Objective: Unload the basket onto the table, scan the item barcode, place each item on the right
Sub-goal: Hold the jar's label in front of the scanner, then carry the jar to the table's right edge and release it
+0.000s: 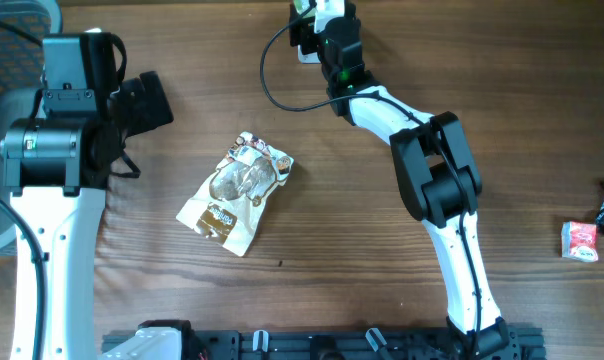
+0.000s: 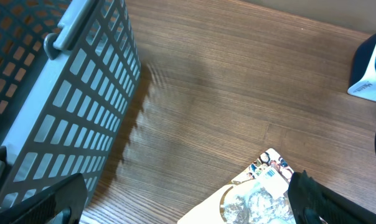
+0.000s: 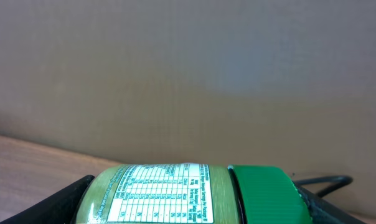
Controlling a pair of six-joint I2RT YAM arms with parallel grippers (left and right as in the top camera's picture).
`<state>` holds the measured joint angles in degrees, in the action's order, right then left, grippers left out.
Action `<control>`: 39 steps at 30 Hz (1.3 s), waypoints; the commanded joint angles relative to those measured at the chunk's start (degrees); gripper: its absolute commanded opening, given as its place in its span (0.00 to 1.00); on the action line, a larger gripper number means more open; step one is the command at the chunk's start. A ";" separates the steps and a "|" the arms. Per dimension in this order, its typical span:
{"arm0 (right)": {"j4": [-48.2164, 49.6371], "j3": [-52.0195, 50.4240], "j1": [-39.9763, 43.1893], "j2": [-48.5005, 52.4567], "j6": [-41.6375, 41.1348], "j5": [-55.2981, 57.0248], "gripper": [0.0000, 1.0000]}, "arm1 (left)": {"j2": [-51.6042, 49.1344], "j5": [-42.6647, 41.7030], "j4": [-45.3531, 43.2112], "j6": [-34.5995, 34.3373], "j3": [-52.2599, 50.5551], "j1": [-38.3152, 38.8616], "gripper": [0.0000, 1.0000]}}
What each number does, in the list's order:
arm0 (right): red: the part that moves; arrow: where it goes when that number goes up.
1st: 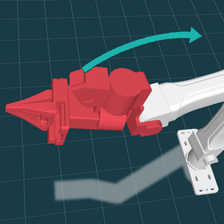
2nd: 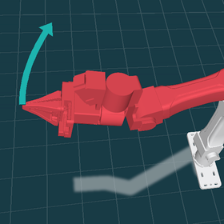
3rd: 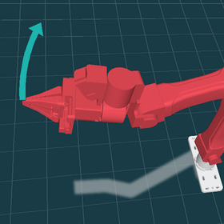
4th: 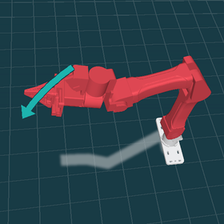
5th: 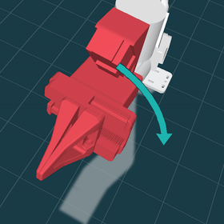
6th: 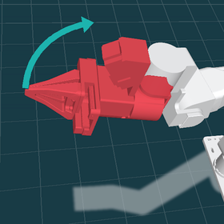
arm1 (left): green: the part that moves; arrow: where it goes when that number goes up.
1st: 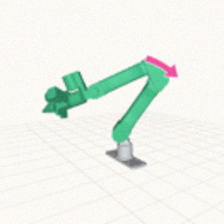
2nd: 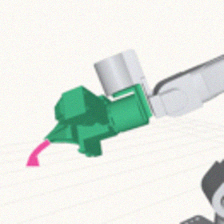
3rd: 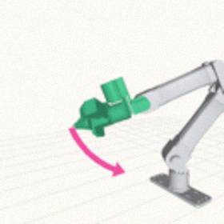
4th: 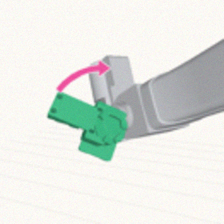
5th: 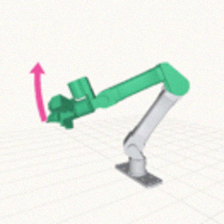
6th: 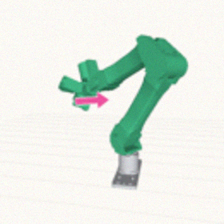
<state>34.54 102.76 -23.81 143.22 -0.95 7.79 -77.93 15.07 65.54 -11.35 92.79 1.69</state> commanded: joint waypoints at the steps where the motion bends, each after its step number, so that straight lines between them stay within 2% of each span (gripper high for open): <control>1: 1.88 2.36 0.20 -0.15 2.45 1.31 0.89 | 0.90 -0.28 -0.15 0.66 -0.11 -0.37 1.00; 30: 4.46 2.51 1.22 -0.07 4.22 4.26 0.89 | 0.90 -0.28 -0.15 0.66 -0.11 -0.37 1.00; 39: 2.47 2.93 -1.46 -4.17 17.81 12.90 0.90 | 0.90 -0.28 -0.15 0.66 -0.11 -0.37 1.00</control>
<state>37.34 103.57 -23.53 143.17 10.39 16.19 -77.93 15.07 65.54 -11.35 92.79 1.69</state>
